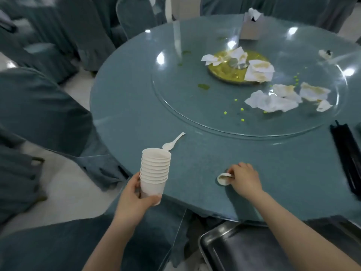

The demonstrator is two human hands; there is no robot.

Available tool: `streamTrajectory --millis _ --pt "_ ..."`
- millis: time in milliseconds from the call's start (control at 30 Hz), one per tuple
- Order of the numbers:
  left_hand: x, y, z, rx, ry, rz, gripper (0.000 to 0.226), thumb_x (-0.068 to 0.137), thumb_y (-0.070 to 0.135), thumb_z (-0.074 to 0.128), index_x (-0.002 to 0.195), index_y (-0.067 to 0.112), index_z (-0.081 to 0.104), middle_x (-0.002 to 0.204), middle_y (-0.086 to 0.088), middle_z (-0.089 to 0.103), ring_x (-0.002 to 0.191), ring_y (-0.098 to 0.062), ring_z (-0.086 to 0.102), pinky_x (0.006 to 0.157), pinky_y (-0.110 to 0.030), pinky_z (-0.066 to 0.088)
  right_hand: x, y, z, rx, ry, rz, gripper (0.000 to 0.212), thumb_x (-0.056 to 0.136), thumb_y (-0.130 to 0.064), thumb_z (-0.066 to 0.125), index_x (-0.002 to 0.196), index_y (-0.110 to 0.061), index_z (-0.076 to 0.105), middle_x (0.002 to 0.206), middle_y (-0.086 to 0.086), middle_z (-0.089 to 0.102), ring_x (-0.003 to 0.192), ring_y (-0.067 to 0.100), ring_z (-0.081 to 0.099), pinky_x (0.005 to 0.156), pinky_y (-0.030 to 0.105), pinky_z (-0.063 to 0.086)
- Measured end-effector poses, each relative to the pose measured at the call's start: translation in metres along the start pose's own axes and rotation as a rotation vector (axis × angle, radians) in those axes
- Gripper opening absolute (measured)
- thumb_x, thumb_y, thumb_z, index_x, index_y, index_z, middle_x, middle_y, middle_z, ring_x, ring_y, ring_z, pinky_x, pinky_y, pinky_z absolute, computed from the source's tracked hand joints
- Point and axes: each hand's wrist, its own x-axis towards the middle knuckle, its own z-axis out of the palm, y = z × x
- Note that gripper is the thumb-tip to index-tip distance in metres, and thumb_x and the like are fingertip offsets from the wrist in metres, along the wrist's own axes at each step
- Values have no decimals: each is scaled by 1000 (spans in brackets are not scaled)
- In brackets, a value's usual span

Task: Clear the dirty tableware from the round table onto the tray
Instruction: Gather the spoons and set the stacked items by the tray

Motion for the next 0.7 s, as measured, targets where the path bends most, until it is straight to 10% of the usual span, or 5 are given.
streamTrajectory --millis 233,700 --pt "-9 0 -24 -37 145 -58 69 70 -3 77 120 36 50 107 16 62 94 -2 61 68 -16 48 30 -71 -11 175 -79 -180 19 84 -5 39 92 -22 35 83 0 49 74 28 47 63 34 34" --pt "-7 1 -73 -68 296 -42 69 71 -3 76 122 37 51 116 11 64 104 -15 63 77 -25 51 128 -189 -1 -142 -120 -507 21 86 -2 44 105 -11 46 113 8 52 102 28 48 77 35 39"
